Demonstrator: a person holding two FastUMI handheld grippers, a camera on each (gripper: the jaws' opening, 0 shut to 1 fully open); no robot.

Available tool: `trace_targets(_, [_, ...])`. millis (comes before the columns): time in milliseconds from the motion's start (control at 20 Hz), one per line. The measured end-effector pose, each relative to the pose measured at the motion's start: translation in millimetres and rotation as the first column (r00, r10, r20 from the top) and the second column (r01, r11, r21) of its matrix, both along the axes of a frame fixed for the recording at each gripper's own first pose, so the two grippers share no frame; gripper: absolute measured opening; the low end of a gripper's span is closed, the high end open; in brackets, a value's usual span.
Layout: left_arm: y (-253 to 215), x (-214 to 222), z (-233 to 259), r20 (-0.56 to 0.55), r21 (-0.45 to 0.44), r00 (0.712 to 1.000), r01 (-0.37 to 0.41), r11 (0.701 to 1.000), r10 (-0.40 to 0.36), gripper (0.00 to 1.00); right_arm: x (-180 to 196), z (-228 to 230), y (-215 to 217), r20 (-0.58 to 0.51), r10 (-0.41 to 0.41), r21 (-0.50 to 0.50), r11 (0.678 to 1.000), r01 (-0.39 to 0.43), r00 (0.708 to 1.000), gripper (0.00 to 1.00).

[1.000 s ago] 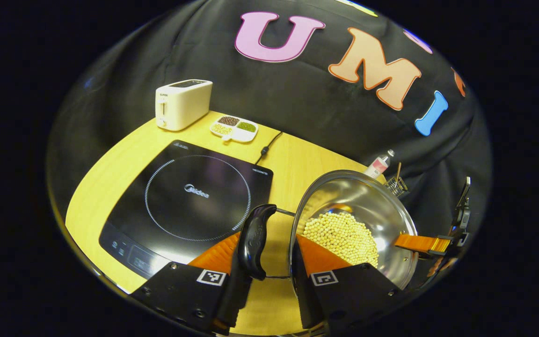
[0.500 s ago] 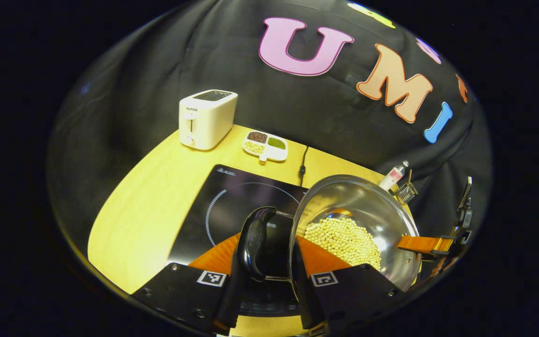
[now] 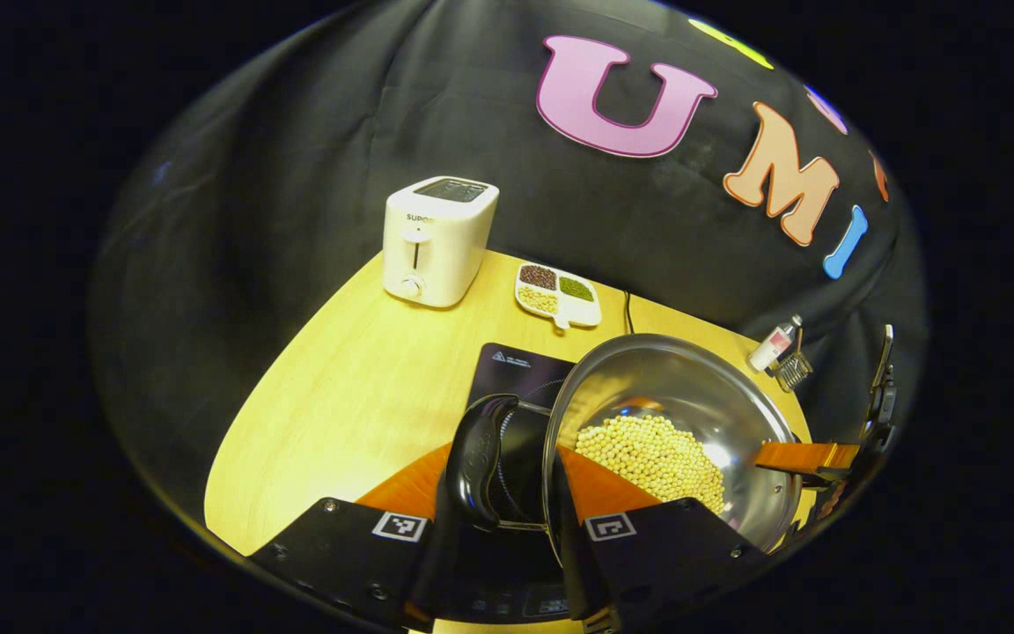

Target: First push the handle of the pot to place it horizontally, then grasp the pot with both hands and set it on the induction cooktop.

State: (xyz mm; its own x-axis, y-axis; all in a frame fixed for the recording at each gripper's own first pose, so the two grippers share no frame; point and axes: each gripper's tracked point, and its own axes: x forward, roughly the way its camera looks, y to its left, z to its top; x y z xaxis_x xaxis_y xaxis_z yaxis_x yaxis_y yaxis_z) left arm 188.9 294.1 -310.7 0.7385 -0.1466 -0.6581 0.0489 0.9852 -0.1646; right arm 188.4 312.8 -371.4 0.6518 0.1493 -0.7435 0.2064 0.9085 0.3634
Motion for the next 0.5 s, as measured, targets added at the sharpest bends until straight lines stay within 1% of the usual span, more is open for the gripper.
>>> trace_targets(100, [7.9, 5.9, -2.9, 0.002, 0.01, 1.0, 0.002, 1.0, -0.002, 0.53, 3.5, -5.9, 7.7, -0.004, -0.008, -0.002, 1.0, 0.008, 1.0, 0.46])
trace_targets(150, [11.1, 9.1, -5.2, 0.002, 0.013, 1.0, 0.003, 1.0, -0.003, 0.51, 6.6, -8.8, 10.1, -0.005, -0.013, -0.002, 1.0, 0.013, 1.0, 0.46])
trace_targets(300, [15.9, 15.0, -10.4, -0.003, 0.008, 1.0, 0.004, 1.0, -0.004, 0.52, 11.3, -15.1, 13.8, -0.005, -0.029, -0.007, 1.0, 0.029, 1.0, 0.47])
trace_targets(450, [17.8, 19.7, -19.2, -0.014, -0.001, 1.0, 0.008, 1.0, -0.008, 0.51, 12.5, -17.5, 13.4, -0.008, -0.034, -0.021, 0.999, 0.034, 0.999, 0.46])
trace_targets(500, [18.3, 21.3, -22.5, -0.02, -0.007, 1.0, 0.008, 1.0, -0.008, 0.53, 12.2, -18.4, 13.8, -0.013, -0.038, -0.023, 0.999, 0.037, 0.999, 0.46])
